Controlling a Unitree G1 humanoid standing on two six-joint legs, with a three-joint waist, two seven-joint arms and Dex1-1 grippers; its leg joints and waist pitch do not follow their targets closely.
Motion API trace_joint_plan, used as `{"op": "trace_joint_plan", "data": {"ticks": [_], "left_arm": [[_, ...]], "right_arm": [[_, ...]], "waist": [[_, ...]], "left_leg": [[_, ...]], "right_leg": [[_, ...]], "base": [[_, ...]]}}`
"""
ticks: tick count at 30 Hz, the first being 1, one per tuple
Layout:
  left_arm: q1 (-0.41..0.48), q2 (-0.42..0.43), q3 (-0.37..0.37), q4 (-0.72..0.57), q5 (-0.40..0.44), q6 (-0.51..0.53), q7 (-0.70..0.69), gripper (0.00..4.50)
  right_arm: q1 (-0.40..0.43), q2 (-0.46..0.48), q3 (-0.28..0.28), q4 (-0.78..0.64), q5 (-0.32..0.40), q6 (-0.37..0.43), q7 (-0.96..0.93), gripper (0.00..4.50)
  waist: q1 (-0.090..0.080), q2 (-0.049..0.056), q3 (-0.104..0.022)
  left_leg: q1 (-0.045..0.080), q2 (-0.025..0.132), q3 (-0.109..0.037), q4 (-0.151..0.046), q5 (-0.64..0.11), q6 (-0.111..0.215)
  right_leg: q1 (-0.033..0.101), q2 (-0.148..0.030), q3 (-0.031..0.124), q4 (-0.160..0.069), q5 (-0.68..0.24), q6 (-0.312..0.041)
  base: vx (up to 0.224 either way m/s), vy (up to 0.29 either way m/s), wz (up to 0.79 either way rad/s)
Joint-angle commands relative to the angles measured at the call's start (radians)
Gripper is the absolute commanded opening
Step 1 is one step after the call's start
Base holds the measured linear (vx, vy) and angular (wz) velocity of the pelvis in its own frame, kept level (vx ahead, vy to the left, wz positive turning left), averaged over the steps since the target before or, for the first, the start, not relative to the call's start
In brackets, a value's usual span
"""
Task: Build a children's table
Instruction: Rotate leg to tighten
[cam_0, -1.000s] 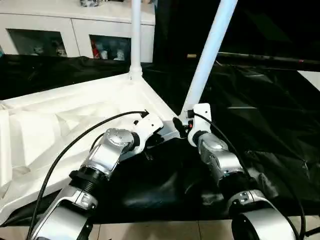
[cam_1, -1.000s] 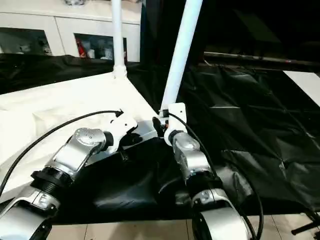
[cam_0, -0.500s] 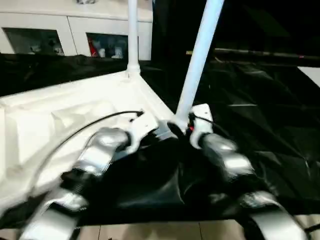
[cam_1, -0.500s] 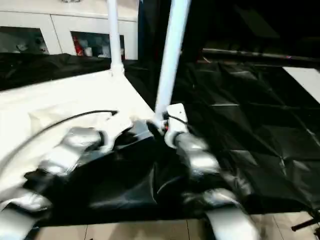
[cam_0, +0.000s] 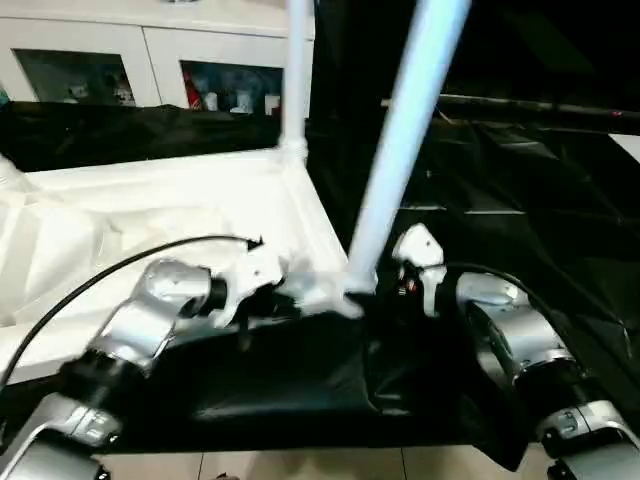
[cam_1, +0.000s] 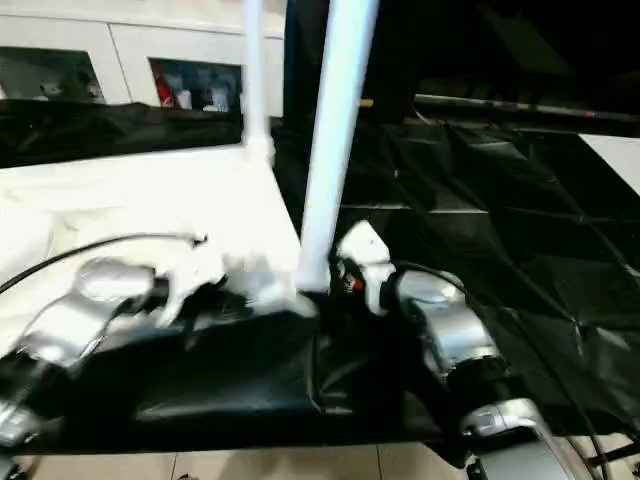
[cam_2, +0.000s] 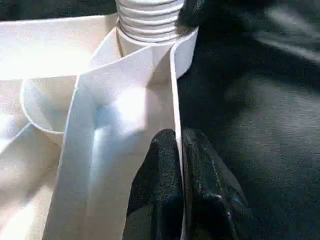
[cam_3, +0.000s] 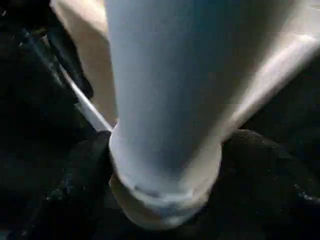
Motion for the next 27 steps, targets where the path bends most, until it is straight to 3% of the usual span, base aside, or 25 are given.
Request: {"op": "trace_joint_plan", "data": {"ticks": [1, 5, 11, 22, 27], "left_arm": [[0.003, -0.014, -0.041, -0.045, -0.036, -0.023, -0.067, 0.0], [0.003, -0.014, -0.037, -0.031, -0.027, -0.047, -0.059, 0.0], [0.011, -0.003, -0.033, -0.047, -0.032, -0.038, -0.076, 0.0], [0.008, -0.006, -0.028, -0.032, -0.026, -0.048, -0.071, 0.0], [-0.008, -0.037, -0.014, 0.019, 0.012, -0.038, 0.025, 0.0]], "right_arm": [[-0.021, -0.013, 0.004, 0.008, -0.031, -0.007, -0.008, 3.88], [-0.011, -0.017, 0.013, -0.024, -0.024, 0.01, 0.005, 3.88], [-0.011, -0.019, 0.015, -0.014, -0.021, -0.006, 0.031, 3.88], [0.001, 0.007, -0.013, -0.002, -0.001, 0.006, 0.008, 2.98], [-0.007, 0.058, -0.071, 0.062, 0.005, 0.031, -0.129, 2.79]], "waist": [[0.0, 0.008, -0.061], [0.002, 0.006, -0.059], [0.003, 0.005, -0.061], [0.002, 0.004, -0.062], [0.0, 0.005, -0.06]], "left_leg": [[0.0, 0.029, 0.0, -0.061, -0.077, 0.057], [-0.001, 0.03, -0.002, -0.063, -0.103, 0.043], [-0.003, 0.029, -0.002, -0.061, -0.088, 0.044], [-0.002, 0.029, -0.002, -0.059, -0.084, 0.045], [-0.001, 0.028, -0.003, -0.062, -0.105, 0.03]], "right_leg": [[0.063, -0.072, 0.065, -0.061, -0.062, -0.221], [0.064, -0.074, 0.065, -0.066, -0.125, -0.198], [0.065, -0.074, 0.065, -0.063, -0.111, -0.194], [0.065, -0.073, 0.065, -0.061, -0.102, -0.198], [0.063, -0.073, 0.064, -0.066, -0.141, -0.191]], "base": [[0.0, 0.0, 0.0], [0.0, 0.0, 0.0], [0.0, 0.0, 0.0], [0.0, 0.0, 0.0], [0.0, 0.0, 0.0]]}}
